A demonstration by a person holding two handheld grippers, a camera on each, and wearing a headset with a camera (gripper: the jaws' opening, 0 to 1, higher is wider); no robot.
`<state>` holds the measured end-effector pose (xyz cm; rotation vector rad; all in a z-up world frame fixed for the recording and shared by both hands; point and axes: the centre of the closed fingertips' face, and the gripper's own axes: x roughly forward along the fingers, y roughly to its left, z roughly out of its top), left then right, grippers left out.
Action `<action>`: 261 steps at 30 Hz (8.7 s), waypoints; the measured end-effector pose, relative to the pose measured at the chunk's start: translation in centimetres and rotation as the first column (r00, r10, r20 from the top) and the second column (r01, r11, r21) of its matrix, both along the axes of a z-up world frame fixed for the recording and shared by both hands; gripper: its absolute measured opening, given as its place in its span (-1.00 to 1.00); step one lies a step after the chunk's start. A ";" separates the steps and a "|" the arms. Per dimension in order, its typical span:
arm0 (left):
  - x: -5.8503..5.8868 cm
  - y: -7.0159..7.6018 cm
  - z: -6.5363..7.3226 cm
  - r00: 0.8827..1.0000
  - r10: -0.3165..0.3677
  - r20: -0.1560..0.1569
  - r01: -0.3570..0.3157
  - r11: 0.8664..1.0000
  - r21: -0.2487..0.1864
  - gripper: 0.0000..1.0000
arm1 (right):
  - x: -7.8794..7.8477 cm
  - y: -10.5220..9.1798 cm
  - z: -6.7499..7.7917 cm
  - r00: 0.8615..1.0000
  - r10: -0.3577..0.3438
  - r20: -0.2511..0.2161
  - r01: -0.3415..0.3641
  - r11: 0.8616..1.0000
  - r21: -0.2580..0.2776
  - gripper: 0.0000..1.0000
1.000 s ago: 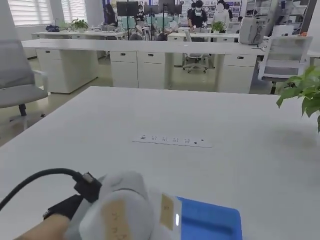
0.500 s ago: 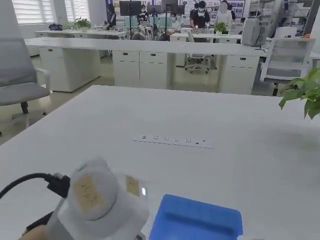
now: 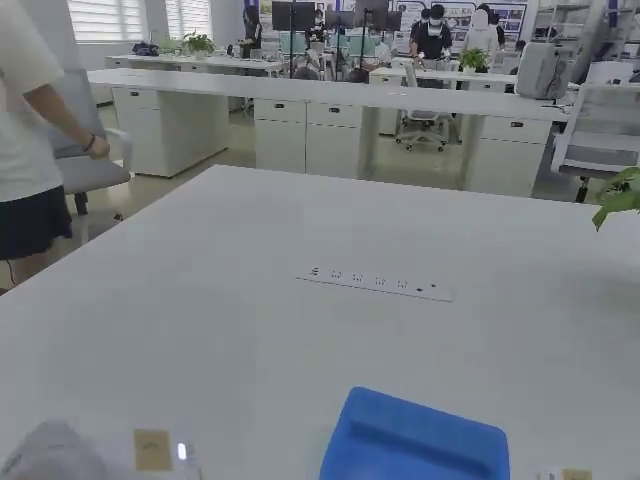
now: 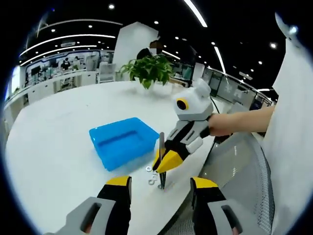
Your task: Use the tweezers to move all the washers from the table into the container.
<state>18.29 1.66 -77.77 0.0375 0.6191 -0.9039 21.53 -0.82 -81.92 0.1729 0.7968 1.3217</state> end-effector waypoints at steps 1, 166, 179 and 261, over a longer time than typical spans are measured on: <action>0.0 0.2 0.0 1.000 0.024 0.012 -0.024 1.000 -0.001 -0.03 | 0.2 -0.1 0.2 1.000 -0.016 -0.020 0.017 1.000 0.021 -0.94; 3.2 3.9 2.7 0.885 0.376 0.276 -0.348 0.926 -0.147 0.80 | 1.1 0.9 -0.9 0.977 0.068 0.203 -0.050 0.994 -0.095 -0.92; 3.1 4.0 2.7 0.884 0.376 0.277 -0.349 0.926 -0.141 0.79 | -0.4 0.9 -0.9 0.914 0.158 0.373 -0.104 0.981 -0.163 -0.93; 3.0 4.1 2.3 0.891 0.374 0.256 -0.350 0.927 -0.135 0.72 | 13.0 -4.0 0.2 0.932 -0.204 0.301 0.256 0.956 -0.146 -0.94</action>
